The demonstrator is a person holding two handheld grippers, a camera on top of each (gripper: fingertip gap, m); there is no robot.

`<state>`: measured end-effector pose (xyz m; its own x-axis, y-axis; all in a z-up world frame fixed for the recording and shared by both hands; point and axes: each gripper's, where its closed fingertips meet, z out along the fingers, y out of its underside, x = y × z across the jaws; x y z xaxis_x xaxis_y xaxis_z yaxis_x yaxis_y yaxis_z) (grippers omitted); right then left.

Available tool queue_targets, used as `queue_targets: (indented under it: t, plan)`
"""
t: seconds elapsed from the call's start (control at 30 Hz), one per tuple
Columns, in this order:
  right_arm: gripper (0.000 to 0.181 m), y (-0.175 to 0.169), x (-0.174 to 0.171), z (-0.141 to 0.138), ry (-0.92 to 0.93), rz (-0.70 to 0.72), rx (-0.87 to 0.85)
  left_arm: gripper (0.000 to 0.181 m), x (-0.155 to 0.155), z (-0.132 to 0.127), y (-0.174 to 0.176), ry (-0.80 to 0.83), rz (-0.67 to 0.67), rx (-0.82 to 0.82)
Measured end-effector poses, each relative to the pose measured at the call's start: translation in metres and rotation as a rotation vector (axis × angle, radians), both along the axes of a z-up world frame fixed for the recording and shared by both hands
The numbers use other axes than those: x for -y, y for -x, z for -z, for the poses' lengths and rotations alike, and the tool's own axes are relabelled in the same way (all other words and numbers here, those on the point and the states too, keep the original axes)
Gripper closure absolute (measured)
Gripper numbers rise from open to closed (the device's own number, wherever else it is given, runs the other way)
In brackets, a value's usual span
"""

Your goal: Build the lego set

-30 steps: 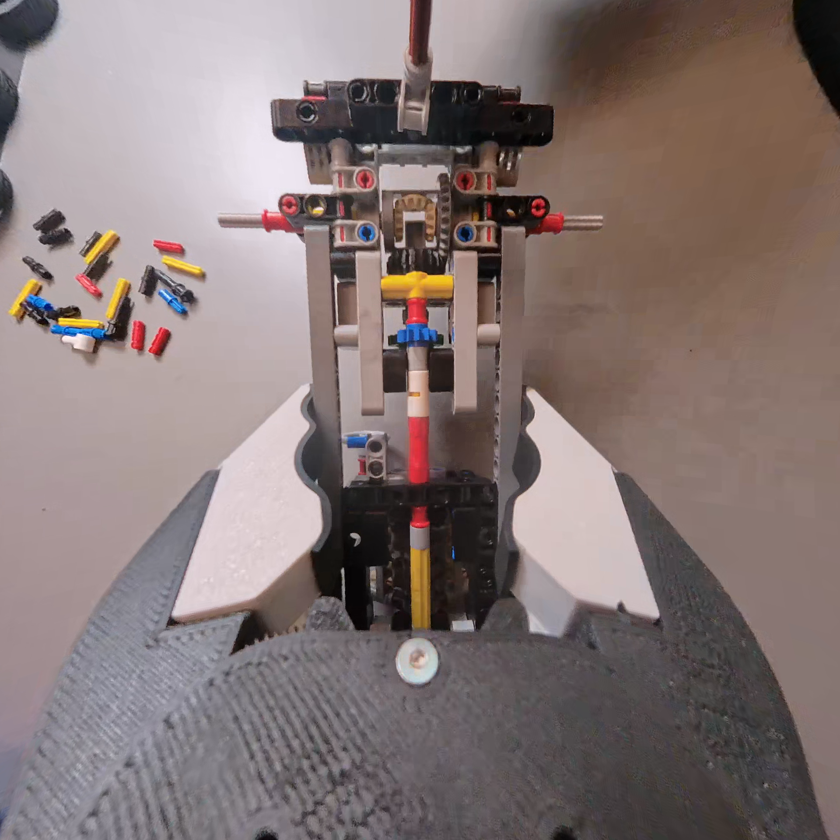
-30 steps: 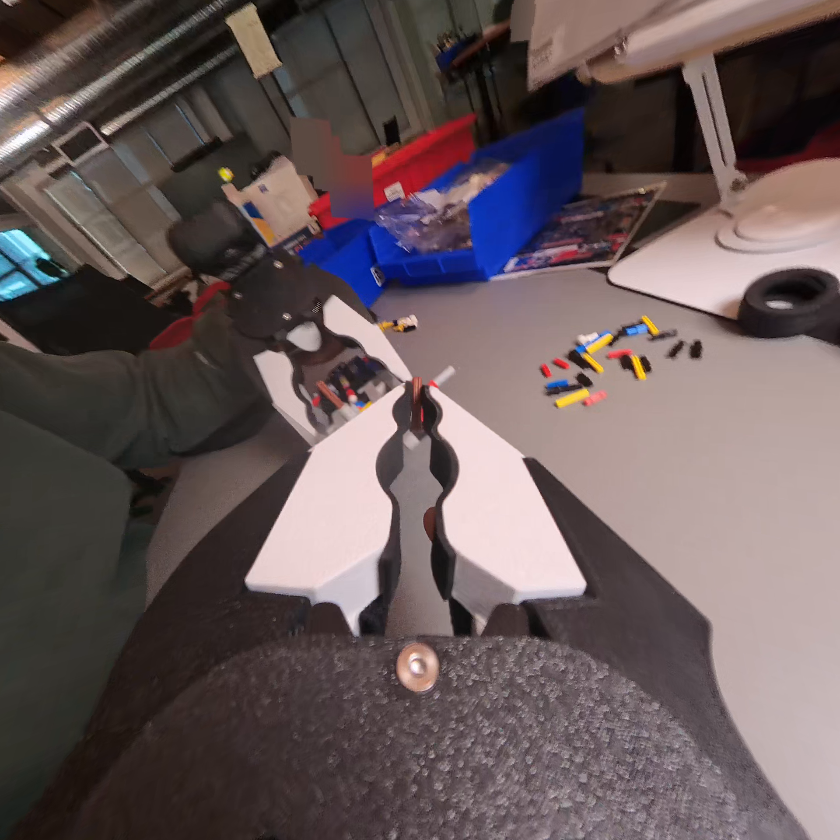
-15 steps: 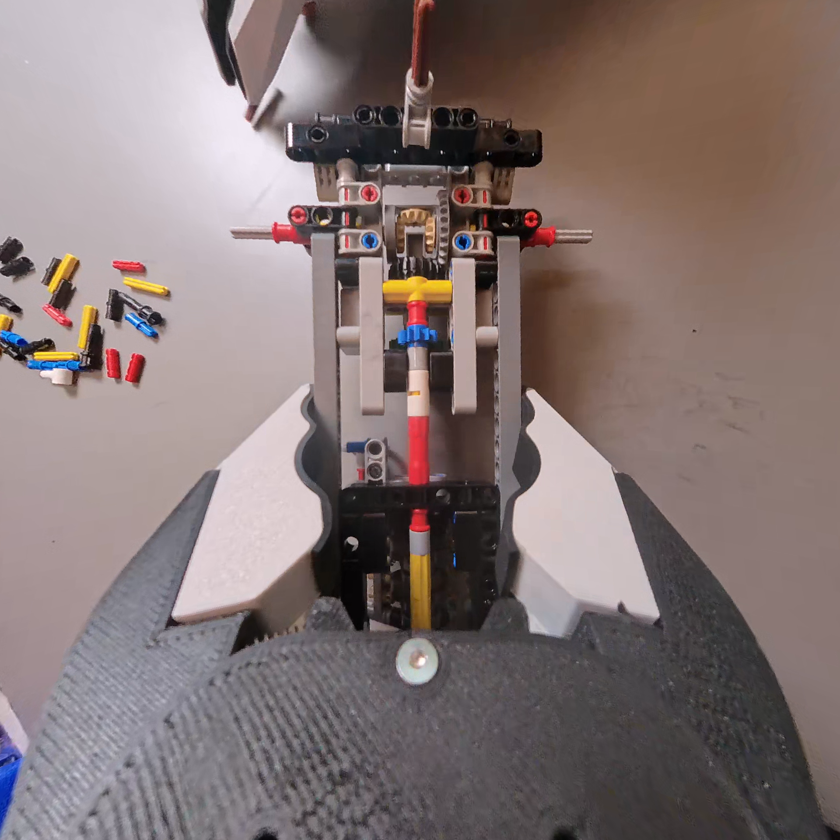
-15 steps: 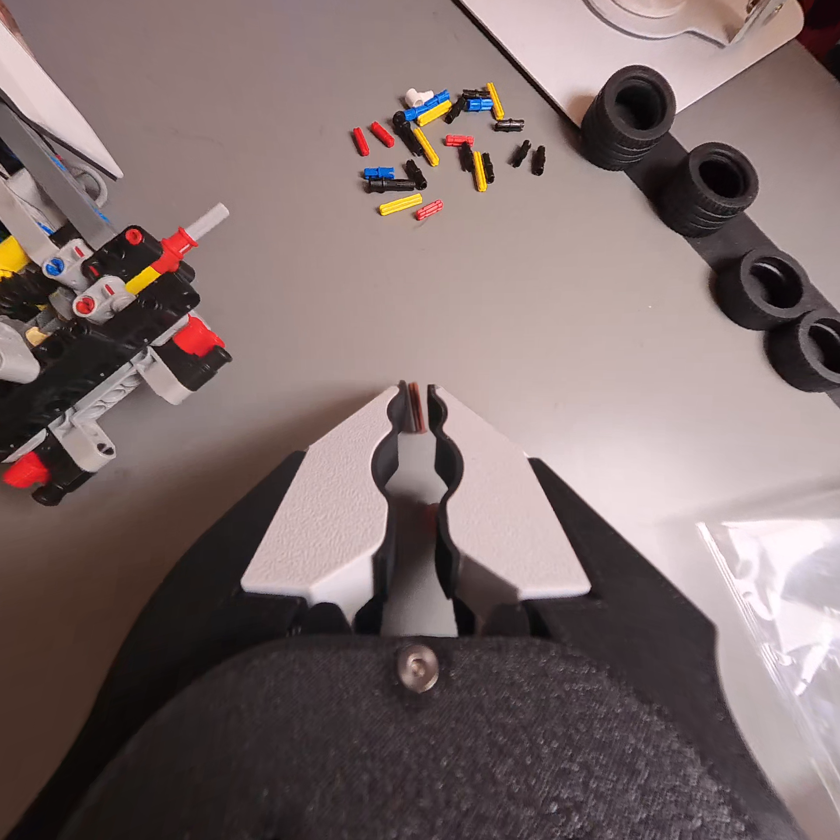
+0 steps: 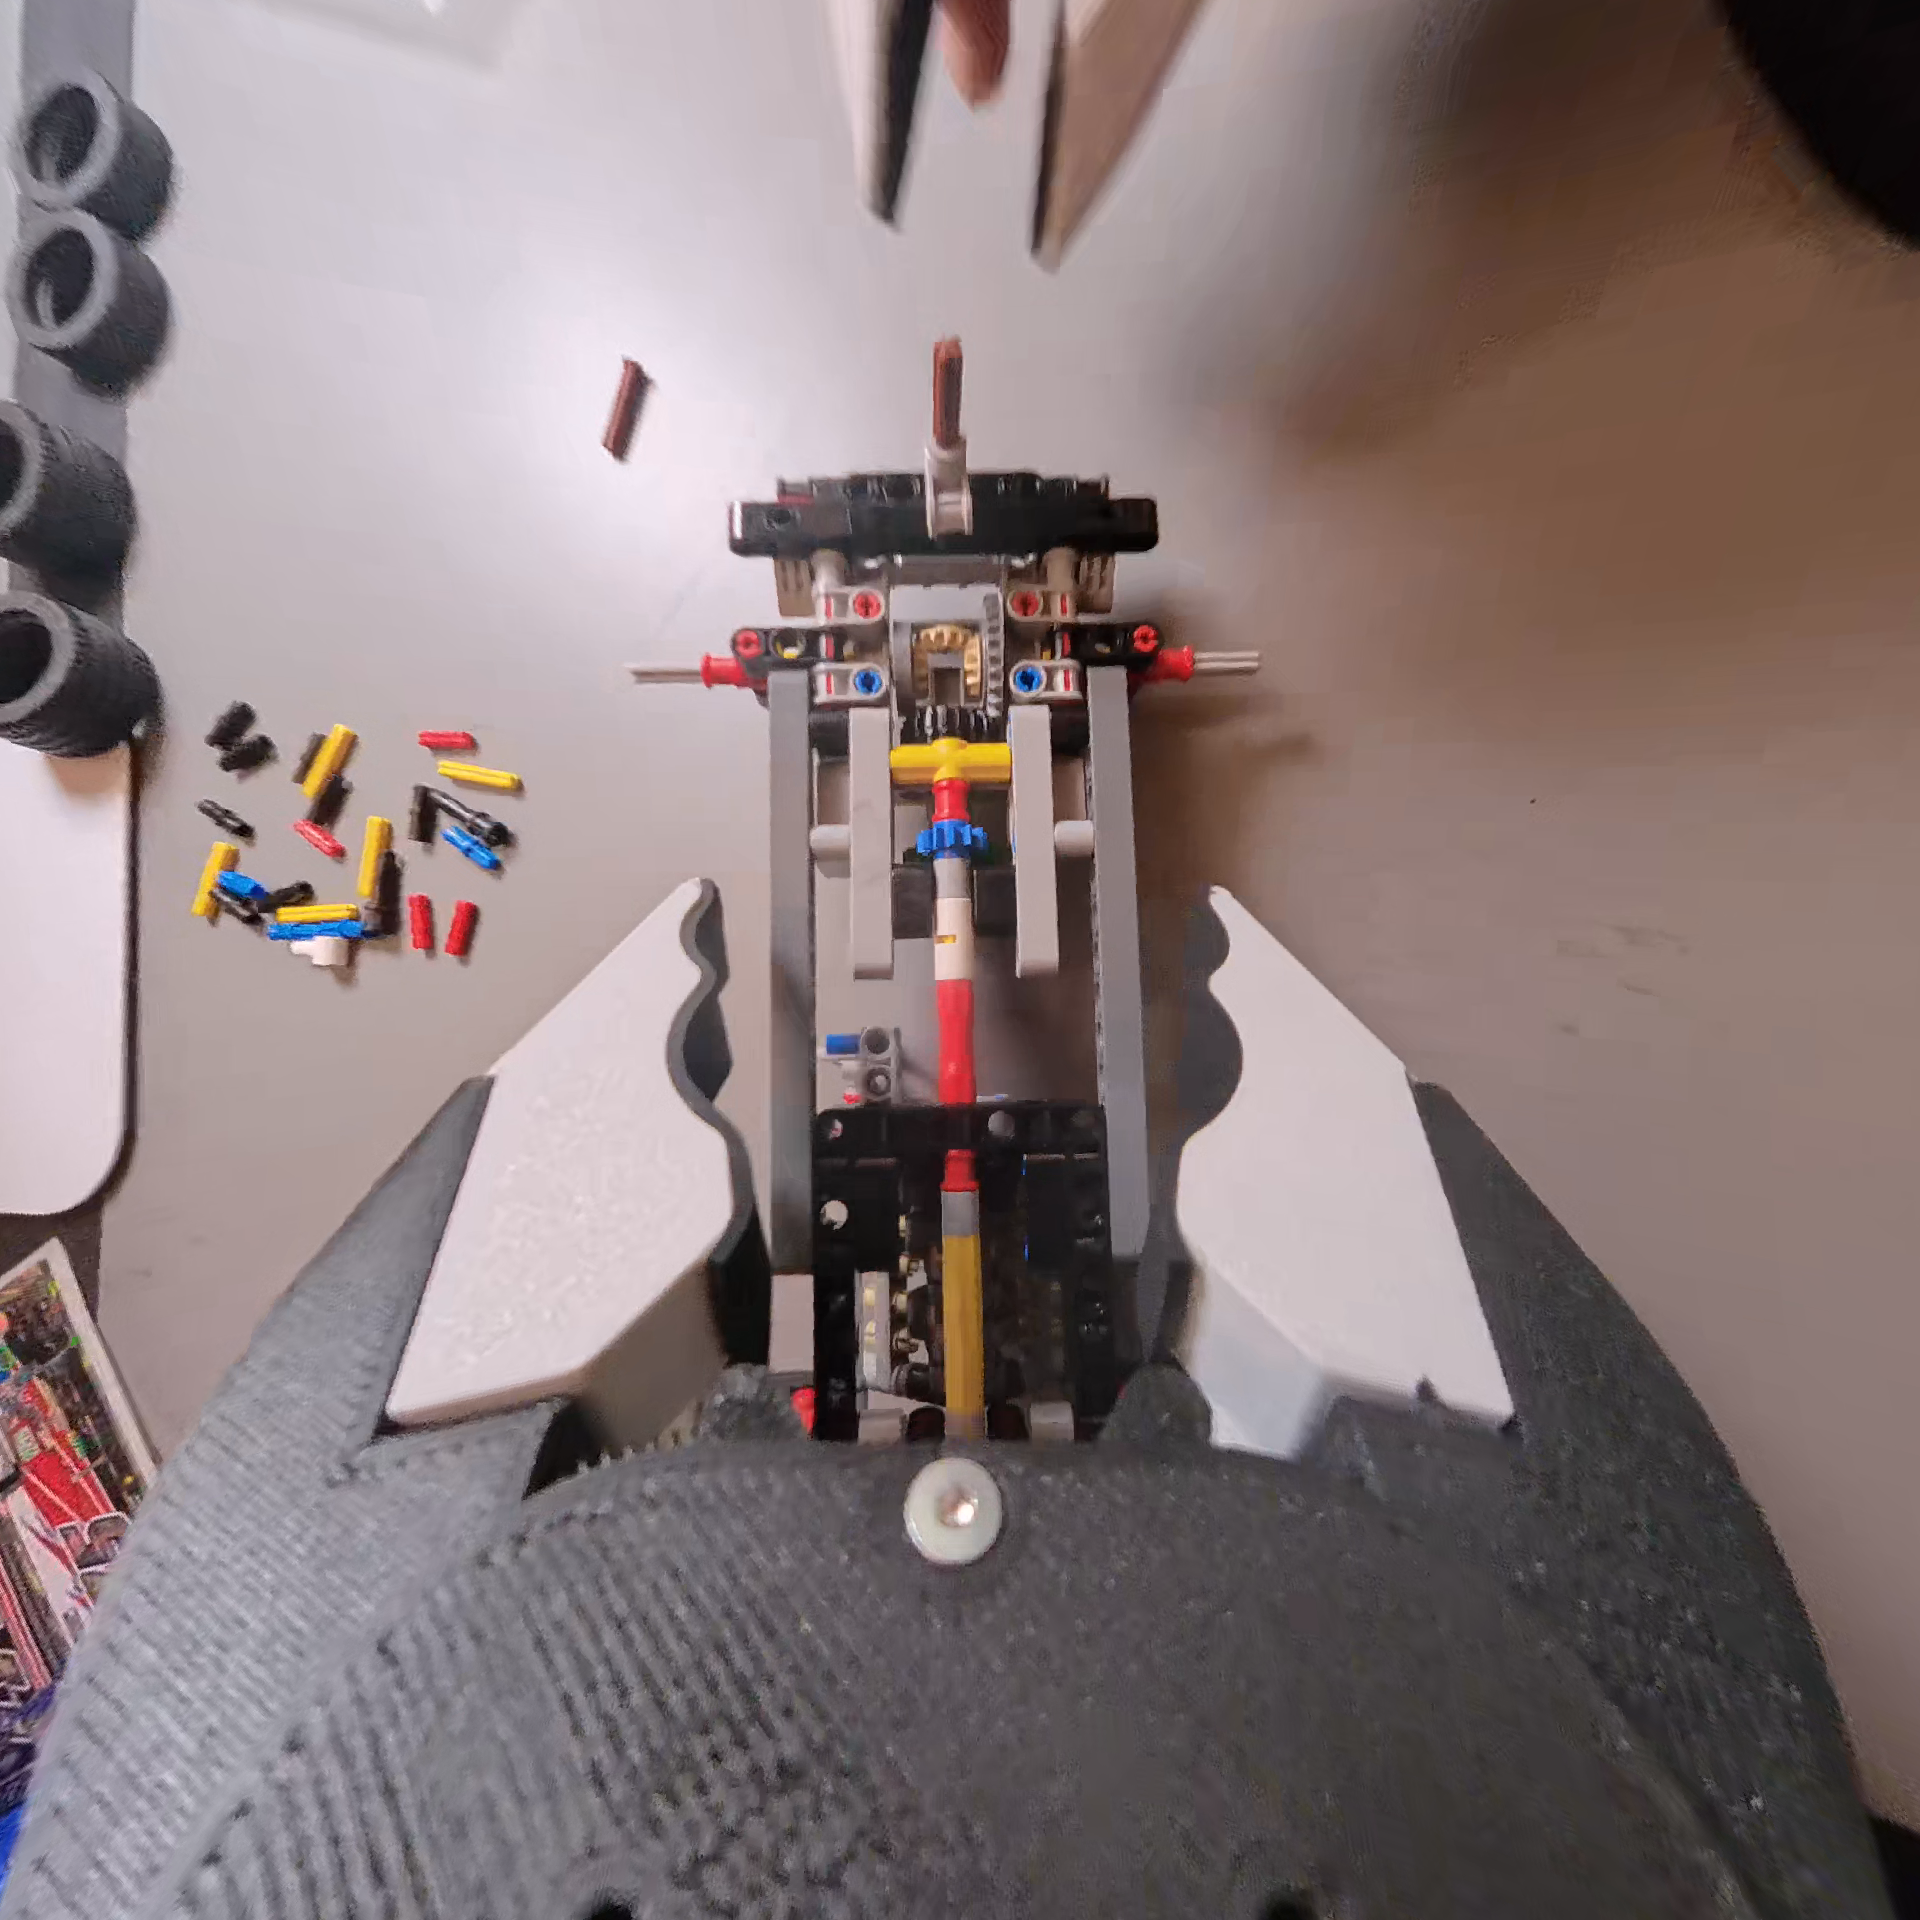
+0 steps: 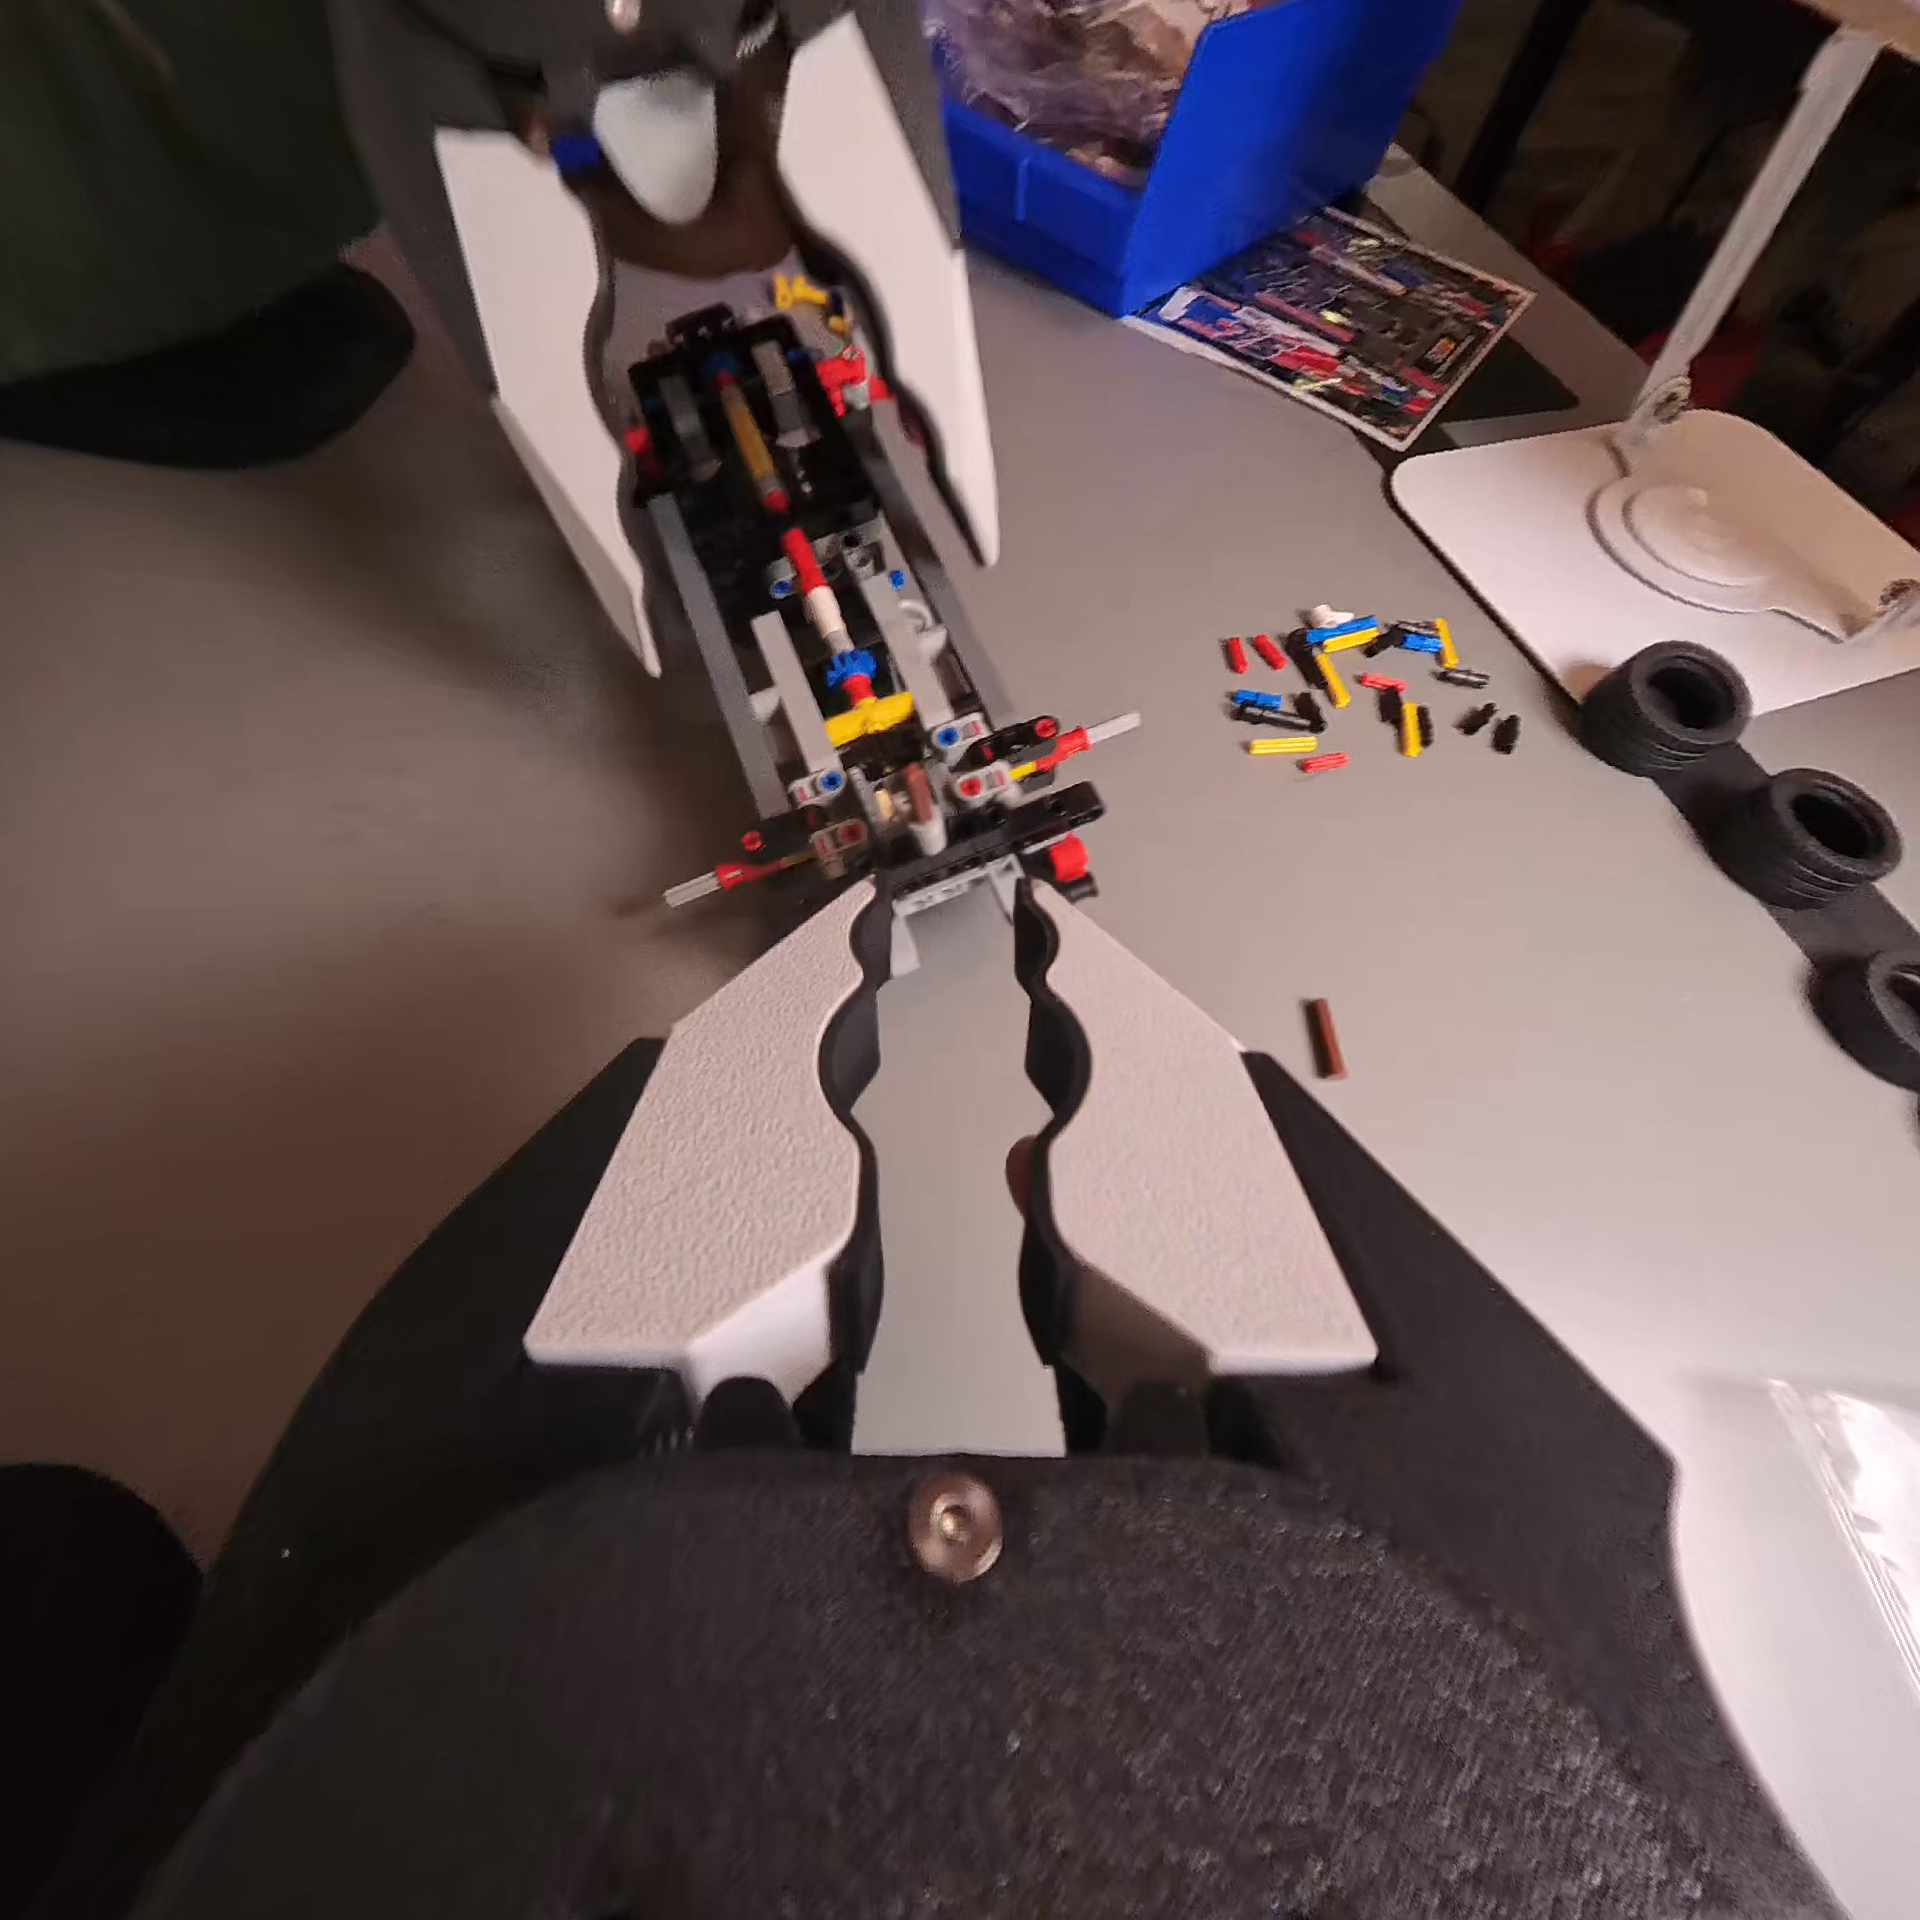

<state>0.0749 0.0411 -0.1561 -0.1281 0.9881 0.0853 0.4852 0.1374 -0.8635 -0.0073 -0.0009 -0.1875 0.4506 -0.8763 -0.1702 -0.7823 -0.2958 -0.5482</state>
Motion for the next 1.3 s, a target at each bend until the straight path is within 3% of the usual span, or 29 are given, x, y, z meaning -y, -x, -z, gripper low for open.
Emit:
queue_targets:
  t: [0.03, 0.17, 0.37, 0.5, 0.63, 0.87, 1.0, 1.3]
  plan:
    - [0.161, -0.001, 0.006, 0.004, -0.023, -0.004, 0.014, 0.093, 0.001, -0.009, 0.0, -0.02, -0.001, 0.029]
    - [0.161, -0.001, 0.018, 0.014, -0.07, 0.032, 0.058, 0.093, 0.01, -0.034, 0.022, -0.082, -0.073, 0.122]
    - [0.16, 0.012, 0.017, 0.023, -0.002, 0.156, 0.097, 0.089, 0.048, -0.008, 0.084, -0.032, -0.268, 0.213]
    - [0.152, 0.026, 0.012, 0.029, 0.139, 0.232, 0.107, 0.086, 0.059, -0.01, 0.1, -0.057, -0.355, 0.351]
    - [0.15, 0.036, 0.011, 0.031, 0.139, 0.25, 0.112, 0.088, 0.062, -0.016, 0.115, -0.069, -0.384, 0.392]
    - [0.163, 0.039, 0.002, 0.038, 0.154, 0.314, 0.074, 0.111, 0.082, 0.009, 0.102, 0.136, -0.331, 0.476]
    - [0.172, 0.033, -0.005, 0.042, 0.109, 0.356, 0.097, 0.123, 0.073, 0.008, 0.091, 0.084, -0.302, 0.49]
    - [0.172, -0.003, -0.009, 0.036, 0.109, 0.529, 0.117, 0.127, 0.038, 0.005, 0.079, -0.127, -0.365, 0.449]
